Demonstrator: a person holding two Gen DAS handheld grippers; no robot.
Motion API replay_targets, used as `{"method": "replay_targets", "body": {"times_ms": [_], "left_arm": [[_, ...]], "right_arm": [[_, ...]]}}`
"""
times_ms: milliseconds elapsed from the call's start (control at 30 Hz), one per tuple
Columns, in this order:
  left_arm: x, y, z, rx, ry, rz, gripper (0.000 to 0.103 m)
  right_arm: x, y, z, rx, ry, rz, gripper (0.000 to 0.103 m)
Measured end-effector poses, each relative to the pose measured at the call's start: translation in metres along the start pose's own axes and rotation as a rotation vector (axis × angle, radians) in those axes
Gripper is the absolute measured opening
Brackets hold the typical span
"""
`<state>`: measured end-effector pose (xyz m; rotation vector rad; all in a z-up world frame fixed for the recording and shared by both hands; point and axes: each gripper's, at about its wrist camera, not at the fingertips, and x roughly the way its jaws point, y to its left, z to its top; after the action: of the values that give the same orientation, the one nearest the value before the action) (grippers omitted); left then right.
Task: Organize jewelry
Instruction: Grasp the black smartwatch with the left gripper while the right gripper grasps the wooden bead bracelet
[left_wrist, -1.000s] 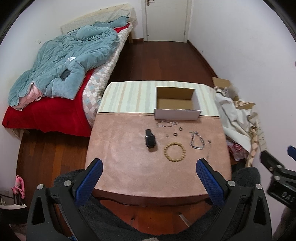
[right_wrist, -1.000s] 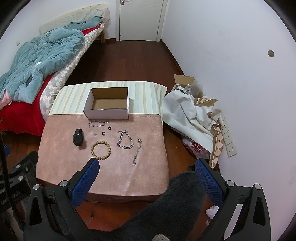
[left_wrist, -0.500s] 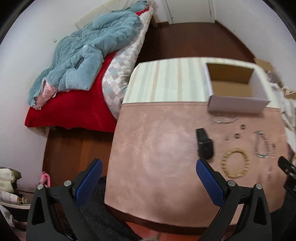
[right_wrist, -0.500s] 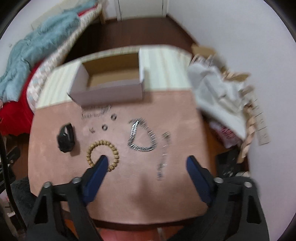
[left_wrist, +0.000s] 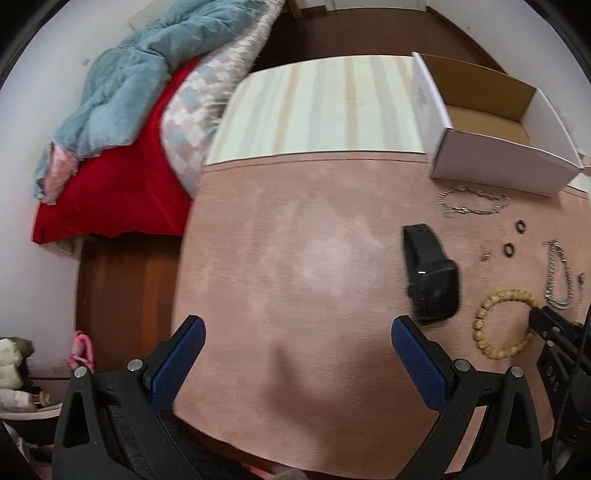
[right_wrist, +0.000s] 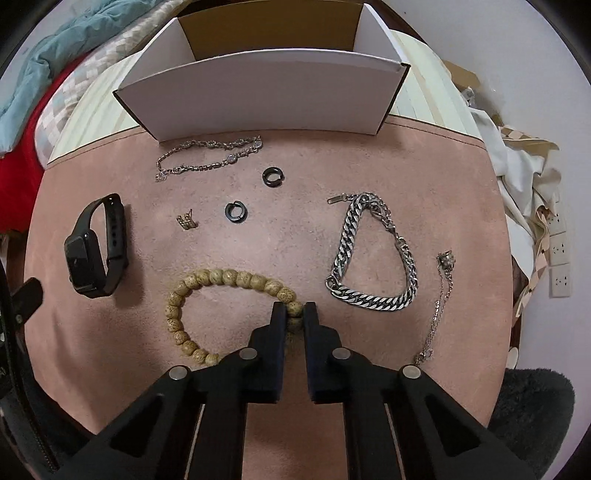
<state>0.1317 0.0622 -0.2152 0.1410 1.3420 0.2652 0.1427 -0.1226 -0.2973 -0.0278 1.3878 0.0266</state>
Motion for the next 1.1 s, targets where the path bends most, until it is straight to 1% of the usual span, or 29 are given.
{"method": "replay_targets", "body": {"times_ms": [133, 267, 333, 433, 500, 533, 600, 633, 667, 700, 733, 767, 800, 900, 1100], "left_arm": [[0.001, -0.013, 0.001, -0.002, 0.003, -0.079, 0.103], [0.007, -0.031, 0.006, -0.007, 0.033, -0.172, 0.102], [0.008, -0.039, 0.008, -0.004, 0.037, -0.204, 0.102], [0.008, -0.051, 0.013, 0.009, 0.023, -0.223, 0.1], [0.01, -0.058, 0.016, 0.019, 0.021, -0.228, 0.089], [0.012, -0.061, 0.018, 0.027, 0.021, -0.227, 0.086], [0.016, -0.064, 0.022, 0.038, 0.023, -0.22, 0.072], [0.018, -0.066, 0.023, 0.043, 0.022, -0.22, 0.068], [0.019, -0.066, 0.024, 0.047, 0.021, -0.216, 0.057], [0.019, -0.066, 0.025, 0.053, 0.018, -0.212, 0.043], [0.02, -0.066, 0.026, 0.056, 0.017, -0.21, 0.035], [0.02, -0.066, 0.026, 0.058, 0.017, -0.209, 0.032], [0.019, -0.065, 0.027, 0.06, 0.011, -0.209, 0.032], [0.015, -0.063, 0.026, 0.07, -0.015, -0.195, 0.032], [-0.003, -0.06, 0.025, 0.088, -0.071, -0.182, 0.031]], "right_arm": [[-0.008, -0.02, -0.007, 0.051, -0.004, -0.002, 0.009], [-0.017, -0.034, -0.009, 0.081, -0.011, -0.011, 0.009], [-0.019, -0.04, -0.01, 0.09, -0.01, -0.02, 0.009], [-0.017, -0.047, -0.009, 0.103, 0.001, -0.028, 0.009], [-0.015, -0.051, -0.01, 0.108, 0.01, -0.028, 0.009], [-0.015, -0.052, -0.01, 0.109, 0.012, -0.029, 0.009], [-0.013, -0.051, -0.009, 0.107, 0.016, -0.031, 0.01], [-0.014, -0.049, -0.011, 0.106, 0.017, -0.03, 0.01], [-0.013, -0.05, -0.01, 0.106, 0.017, -0.03, 0.01], [-0.013, -0.05, -0.01, 0.106, 0.017, -0.03, 0.01], [-0.014, -0.048, -0.01, 0.106, 0.017, -0.03, 0.01], [-0.014, -0.047, -0.01, 0.106, 0.015, -0.028, 0.01], [-0.011, -0.054, -0.006, 0.105, 0.013, -0.028, 0.01], [-0.012, -0.054, -0.004, 0.105, 0.008, -0.028, 0.01], [-0.025, -0.052, 0.0, 0.103, -0.021, -0.025, 0.01]]}}
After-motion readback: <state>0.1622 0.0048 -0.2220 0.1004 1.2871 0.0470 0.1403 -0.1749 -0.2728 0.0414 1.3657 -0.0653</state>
